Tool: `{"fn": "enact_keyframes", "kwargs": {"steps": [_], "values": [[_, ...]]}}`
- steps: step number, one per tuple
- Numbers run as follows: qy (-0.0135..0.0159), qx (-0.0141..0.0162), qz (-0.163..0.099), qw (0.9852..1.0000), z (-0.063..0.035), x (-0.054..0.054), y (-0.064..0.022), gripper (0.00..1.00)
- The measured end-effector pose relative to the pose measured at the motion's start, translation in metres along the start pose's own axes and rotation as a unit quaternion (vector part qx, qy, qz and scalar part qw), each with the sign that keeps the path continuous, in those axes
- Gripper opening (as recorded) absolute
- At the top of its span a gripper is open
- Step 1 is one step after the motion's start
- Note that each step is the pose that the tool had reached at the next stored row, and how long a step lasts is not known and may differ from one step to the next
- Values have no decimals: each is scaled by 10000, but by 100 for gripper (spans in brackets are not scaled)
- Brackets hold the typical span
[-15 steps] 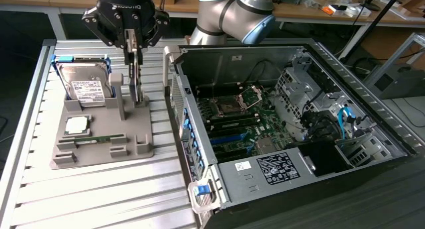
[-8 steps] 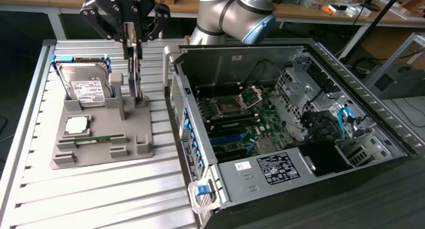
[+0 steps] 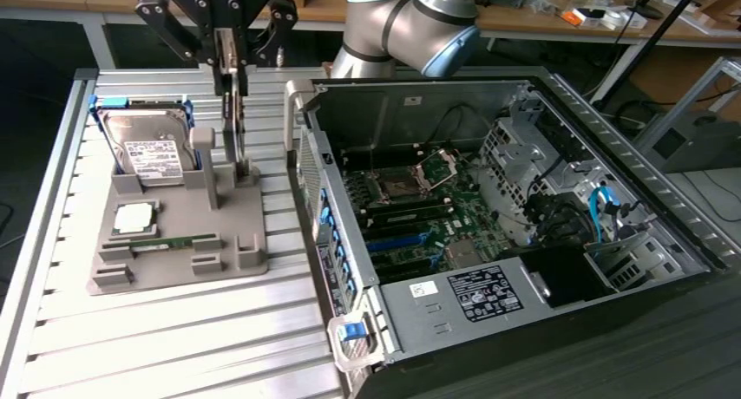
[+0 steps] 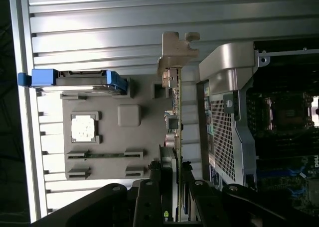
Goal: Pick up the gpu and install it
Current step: 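Pick up the gpu and move the gpu toward the slot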
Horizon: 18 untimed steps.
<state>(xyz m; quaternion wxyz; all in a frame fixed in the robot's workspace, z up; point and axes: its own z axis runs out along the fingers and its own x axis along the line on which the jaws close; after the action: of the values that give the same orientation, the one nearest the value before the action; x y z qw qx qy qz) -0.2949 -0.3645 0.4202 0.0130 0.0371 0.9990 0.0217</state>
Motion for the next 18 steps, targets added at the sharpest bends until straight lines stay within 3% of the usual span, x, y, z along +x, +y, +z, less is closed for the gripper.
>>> {"fn": "enact_keyframes", "kwargs": {"steps": [10,18], "values": [[1,1,-1,10000,-30,-2,-2,27],[1,0,0,10000,-33,-36,-135,27]]}}
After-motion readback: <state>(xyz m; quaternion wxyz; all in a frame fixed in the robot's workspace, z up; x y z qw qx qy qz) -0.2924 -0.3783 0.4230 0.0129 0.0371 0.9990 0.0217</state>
